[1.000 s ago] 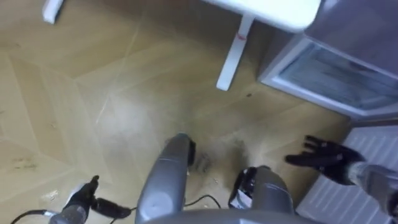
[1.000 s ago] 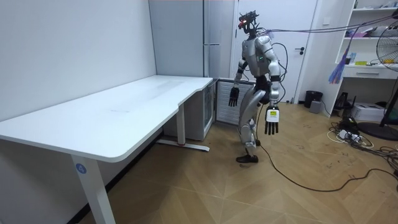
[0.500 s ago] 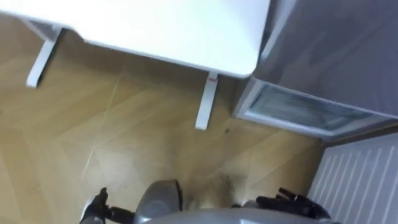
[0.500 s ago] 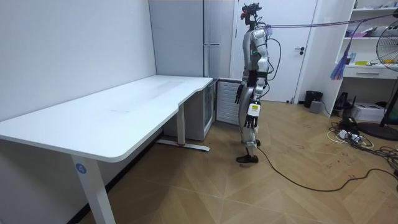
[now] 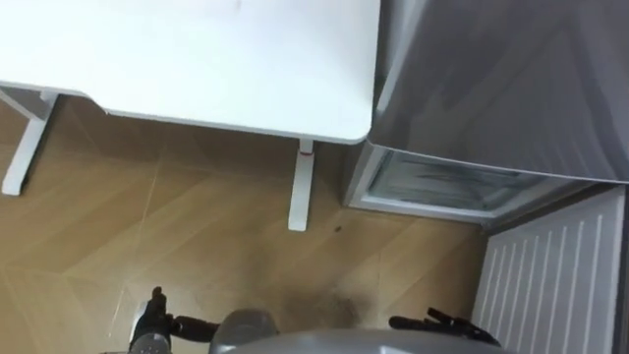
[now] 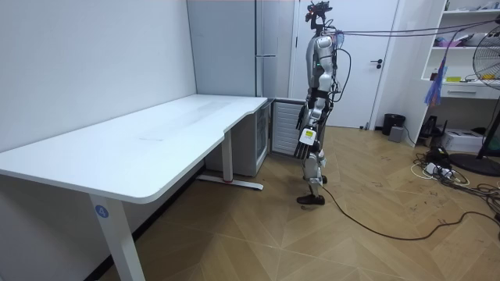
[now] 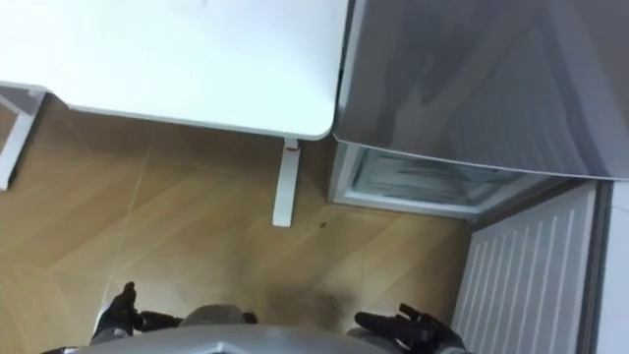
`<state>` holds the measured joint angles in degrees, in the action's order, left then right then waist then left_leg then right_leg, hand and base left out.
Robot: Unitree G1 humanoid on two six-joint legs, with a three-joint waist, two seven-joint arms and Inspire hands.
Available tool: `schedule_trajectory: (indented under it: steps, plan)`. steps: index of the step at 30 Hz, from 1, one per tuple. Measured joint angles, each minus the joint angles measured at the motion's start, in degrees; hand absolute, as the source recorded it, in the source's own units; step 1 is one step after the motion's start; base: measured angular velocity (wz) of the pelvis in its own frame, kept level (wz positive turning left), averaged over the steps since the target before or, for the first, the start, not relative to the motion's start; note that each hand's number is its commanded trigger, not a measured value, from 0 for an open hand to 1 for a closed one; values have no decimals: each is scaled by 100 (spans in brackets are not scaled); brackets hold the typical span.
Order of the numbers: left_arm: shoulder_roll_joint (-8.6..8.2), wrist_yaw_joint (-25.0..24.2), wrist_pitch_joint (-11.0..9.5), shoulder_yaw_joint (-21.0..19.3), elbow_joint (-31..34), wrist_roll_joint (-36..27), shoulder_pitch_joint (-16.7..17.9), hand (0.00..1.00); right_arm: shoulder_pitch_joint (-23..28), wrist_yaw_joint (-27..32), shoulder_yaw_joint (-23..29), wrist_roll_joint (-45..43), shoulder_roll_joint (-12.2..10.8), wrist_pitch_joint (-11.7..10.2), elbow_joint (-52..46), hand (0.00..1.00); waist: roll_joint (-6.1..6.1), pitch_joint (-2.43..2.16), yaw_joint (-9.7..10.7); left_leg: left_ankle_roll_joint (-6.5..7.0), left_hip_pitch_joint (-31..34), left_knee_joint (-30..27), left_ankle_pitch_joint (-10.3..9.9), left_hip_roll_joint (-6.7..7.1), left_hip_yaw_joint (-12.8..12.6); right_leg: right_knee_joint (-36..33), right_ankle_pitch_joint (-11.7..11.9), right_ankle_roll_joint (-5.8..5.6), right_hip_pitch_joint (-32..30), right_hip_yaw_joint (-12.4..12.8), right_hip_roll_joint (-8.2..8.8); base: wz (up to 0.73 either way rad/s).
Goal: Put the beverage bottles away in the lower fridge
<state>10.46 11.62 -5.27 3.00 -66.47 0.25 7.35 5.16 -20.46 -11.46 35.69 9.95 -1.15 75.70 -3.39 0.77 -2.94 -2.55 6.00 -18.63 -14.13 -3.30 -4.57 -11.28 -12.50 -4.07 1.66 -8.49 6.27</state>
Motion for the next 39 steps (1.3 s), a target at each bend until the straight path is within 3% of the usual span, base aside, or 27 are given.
schedule_trajectory:
  steps: [10, 19, 24, 29, 32, 39]
  plan:
    - [-108, -7, 77, -421, -47, 818, 119, 0, -67, 110, 444, -742, -47, 2, 23, 0, 1, -41, 100, -45, -297, 348, 138, 3, -17, 73, 44, 38, 62, 53, -28, -9]
    - [-88, -109, 298, -540, -57, 1560, 174, 0, -67, 279, 675, -1153, -74, -2, 26, 0, 11, -29, 109, -47, -523, 414, 137, -17, -112, 151, 52, 51, 238, 137, -41, -7]
    - [-96, -113, 447, -755, -42, 1686, 203, 0, -68, 325, 742, -1311, -87, -3, -27, 0, 34, -36, 73, -110, -594, 379, 82, -188, -355, 138, 158, 118, 117, 442, -189, -39]
    - [-127, -212, 496, -743, -40, 1715, 275, 0, -72, 601, 829, -1535, -62, -19, -175, 0, 170, -42, -33, -190, -915, 420, -67, -320, -260, 12, 200, 185, -56, 1122, -445, -73]
    - [-125, -224, 485, -740, -41, 1799, 215, 0, -76, 695, 839, -1585, -94, -80, -328, 0, 144, -51, 138, -181, -923, 443, -71, -287, -100, -98, 204, 189, -161, 1203, -467, -26]
    - [-103, -222, 282, -740, -18, 1851, 98, 0, -57, 1202, 1146, -2555, -78, -144, -934, 0, 73, -97, 174, -94, -922, 590, -26, -152, -18, -256, 267, 135, -394, 1490, -450, -19]
